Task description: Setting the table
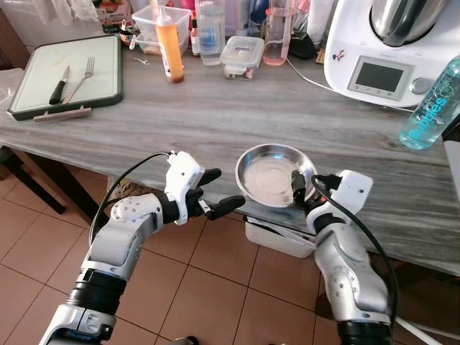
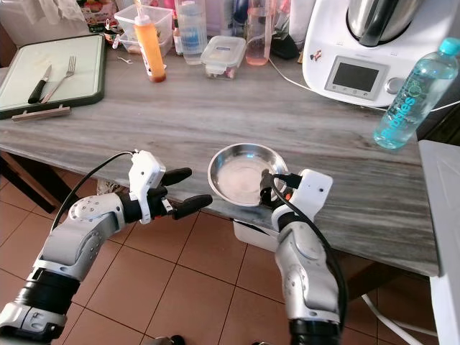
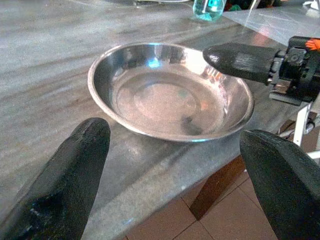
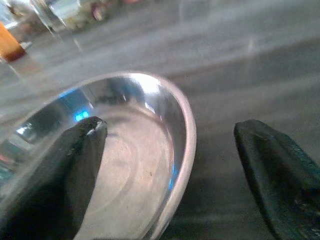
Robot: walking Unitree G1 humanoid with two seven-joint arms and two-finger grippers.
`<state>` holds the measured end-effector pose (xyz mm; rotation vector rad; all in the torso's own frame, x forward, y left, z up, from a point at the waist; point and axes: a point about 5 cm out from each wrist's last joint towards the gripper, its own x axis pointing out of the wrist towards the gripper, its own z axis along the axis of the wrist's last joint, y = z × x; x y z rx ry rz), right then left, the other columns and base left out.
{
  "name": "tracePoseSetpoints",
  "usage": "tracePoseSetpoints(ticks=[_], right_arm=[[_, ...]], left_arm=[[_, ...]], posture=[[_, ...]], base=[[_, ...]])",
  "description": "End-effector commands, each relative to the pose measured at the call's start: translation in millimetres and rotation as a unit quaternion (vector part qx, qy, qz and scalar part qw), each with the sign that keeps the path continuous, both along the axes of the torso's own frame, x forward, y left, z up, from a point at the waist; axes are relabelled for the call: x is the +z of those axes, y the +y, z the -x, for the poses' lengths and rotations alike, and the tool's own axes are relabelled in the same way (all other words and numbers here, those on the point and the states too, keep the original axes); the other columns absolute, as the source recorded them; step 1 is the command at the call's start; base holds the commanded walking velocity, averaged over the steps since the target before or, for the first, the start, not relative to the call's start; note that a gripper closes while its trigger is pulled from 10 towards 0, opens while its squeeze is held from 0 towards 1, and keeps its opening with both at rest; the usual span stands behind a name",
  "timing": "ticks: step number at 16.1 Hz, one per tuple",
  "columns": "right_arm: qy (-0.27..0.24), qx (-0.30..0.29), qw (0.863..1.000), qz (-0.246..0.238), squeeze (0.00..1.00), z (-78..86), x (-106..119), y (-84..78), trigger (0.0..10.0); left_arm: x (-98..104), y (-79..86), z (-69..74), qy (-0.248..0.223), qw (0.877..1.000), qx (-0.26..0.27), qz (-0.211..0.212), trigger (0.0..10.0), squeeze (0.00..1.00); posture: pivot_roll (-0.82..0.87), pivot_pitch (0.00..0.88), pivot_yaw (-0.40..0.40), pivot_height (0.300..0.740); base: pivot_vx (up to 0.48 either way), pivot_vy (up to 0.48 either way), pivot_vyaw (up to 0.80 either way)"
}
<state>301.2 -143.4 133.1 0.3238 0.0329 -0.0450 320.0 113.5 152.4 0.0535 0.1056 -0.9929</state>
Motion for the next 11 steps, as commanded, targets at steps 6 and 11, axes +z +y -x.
tracePoseSetpoints(ticks=[6, 11], right_arm=[[-0.093, -0.036, 0.993, 0.06, 1.0, 18.8, 27, -12.6, 10.0], [-0.122, -0.093, 0.983, 0.103, 1.0, 36.2, 44, -37.0, 10.0]], left_arm=[[4, -0.1, -6.1, -0.004, 1.0, 0.016, 0.015, 10.0, 0.0], [2, -2.0, -3.4, -0.016, 0.996, 0.072, 0.051, 10.0, 0.0]], posture=[[0.12, 0.107, 0.013, 0.74], [0.1, 0.092, 0.007, 0.74]], base=[[0.0, 0.0, 0.0], [0.0, 0.0, 0.0]])
